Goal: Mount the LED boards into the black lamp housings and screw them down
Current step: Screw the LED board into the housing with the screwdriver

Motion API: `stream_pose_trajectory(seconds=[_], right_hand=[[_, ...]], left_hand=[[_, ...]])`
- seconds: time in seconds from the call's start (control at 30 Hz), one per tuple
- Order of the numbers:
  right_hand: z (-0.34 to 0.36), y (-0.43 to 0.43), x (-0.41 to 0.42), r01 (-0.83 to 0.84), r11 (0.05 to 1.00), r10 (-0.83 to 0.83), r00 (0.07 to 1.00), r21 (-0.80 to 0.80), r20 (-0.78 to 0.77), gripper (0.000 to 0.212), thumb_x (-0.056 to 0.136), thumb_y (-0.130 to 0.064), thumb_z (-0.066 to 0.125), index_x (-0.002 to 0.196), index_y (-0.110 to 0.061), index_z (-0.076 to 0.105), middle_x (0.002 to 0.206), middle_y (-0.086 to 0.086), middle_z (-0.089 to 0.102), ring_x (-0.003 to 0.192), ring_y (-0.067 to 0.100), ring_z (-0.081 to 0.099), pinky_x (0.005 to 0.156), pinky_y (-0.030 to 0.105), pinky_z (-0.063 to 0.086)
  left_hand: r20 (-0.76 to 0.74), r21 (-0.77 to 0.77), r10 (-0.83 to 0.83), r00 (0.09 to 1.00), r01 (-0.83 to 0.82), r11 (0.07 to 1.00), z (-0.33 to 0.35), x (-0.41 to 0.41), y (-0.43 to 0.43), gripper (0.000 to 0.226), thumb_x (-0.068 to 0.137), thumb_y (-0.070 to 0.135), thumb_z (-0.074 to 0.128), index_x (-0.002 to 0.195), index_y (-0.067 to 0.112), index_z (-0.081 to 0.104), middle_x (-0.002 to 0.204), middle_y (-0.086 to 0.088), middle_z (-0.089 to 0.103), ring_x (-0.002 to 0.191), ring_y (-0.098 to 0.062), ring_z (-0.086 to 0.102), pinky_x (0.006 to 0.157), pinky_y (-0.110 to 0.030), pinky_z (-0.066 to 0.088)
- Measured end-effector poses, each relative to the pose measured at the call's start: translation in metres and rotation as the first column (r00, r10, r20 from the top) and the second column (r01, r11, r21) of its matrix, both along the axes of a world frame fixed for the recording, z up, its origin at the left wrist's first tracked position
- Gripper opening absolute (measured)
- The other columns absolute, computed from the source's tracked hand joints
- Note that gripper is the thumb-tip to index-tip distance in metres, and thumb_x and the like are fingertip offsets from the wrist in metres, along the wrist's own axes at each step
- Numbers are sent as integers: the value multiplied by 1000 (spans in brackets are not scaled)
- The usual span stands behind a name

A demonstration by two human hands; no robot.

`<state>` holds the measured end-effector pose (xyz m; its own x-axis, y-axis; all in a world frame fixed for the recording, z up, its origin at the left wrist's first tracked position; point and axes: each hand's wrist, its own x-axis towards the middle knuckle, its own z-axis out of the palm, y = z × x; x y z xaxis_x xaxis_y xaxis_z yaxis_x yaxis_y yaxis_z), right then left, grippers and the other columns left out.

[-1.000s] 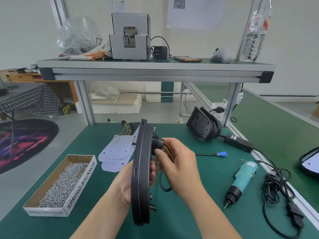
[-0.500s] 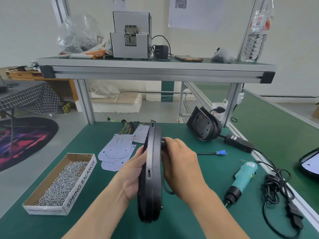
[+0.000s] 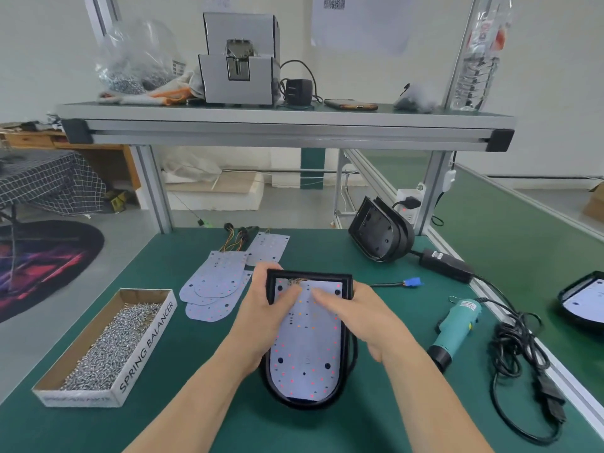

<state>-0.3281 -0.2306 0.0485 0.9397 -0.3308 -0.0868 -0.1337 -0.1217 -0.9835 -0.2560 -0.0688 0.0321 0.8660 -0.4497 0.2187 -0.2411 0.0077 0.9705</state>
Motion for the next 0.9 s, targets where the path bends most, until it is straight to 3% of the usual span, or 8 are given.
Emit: stream_pose_trajectory(seconds=[0.1,0.23,0.4,0.67,0.73,0.8,0.83,0.9], right_hand=[[-8,3,2,75,992,-84,993,105,86,16,92,-12,71,107,-11,74,105,3,78,106,27,72,97,42,56],[-24,0,4,113,983,-132,982,143,132,19,90,-6,72,109,-3,72,106,10,77,105,34,71,97,49,55],[-31,-7,11,85,977,-116,981,195,155,17,92,-2,68,108,2,71,105,17,76,102,39,72,94,50,57],[-40,-14,24,91,961,-108,993,261,49,19,93,-4,66,109,3,71,105,20,75,101,41,71,92,52,57],[-46,-19,25,118,952,-118,993,283,-19,19,95,-7,64,111,1,71,104,17,76,101,39,72,93,52,57],[-53,-23,25,153,942,-135,988,300,-79,19,97,-8,62,113,-2,70,104,15,77,101,36,73,94,51,56],[-57,-24,25,170,940,-148,984,296,-94,19,98,-8,60,113,-4,70,104,13,77,101,34,73,94,50,56],[-62,-24,26,193,945,-169,979,263,-110,20,97,-7,57,111,-8,71,104,9,78,101,32,73,93,46,57]], left_hand=[[-1,47,14,1000,-14,999,-6,0,-1,26,97,27,62,117,36,47,98,-5,66,89,-30,62,85,-54,52],[49,93,30,998,-34,995,-9,2,-5,23,97,24,60,111,36,46,91,-7,63,75,-15,55,76,-50,52],[-2,90,21,1000,-21,996,-11,4,-11,23,98,23,59,111,35,45,94,-19,62,71,-19,51,66,-43,48],[-117,182,-16,993,37,983,-6,10,-14,21,98,30,57,113,39,46,105,-4,67,93,-20,65,87,-46,53],[-149,309,-3,989,49,950,-5,21,-8,24,97,44,54,119,38,44,108,2,64,102,-15,63,87,-36,52],[-84,404,116,990,-72,912,-1,41,10,16,100,39,48,113,31,50,101,3,62,96,-18,63,81,-34,51],[17,463,198,980,-183,867,1,55,25,10,100,28,47,103,25,56,95,1,63,91,-22,64,77,-33,50],[290,606,358,888,-460,649,4,83,65,21,94,9,49,88,15,69,90,-5,67,88,-29,65,73,-33,46]])
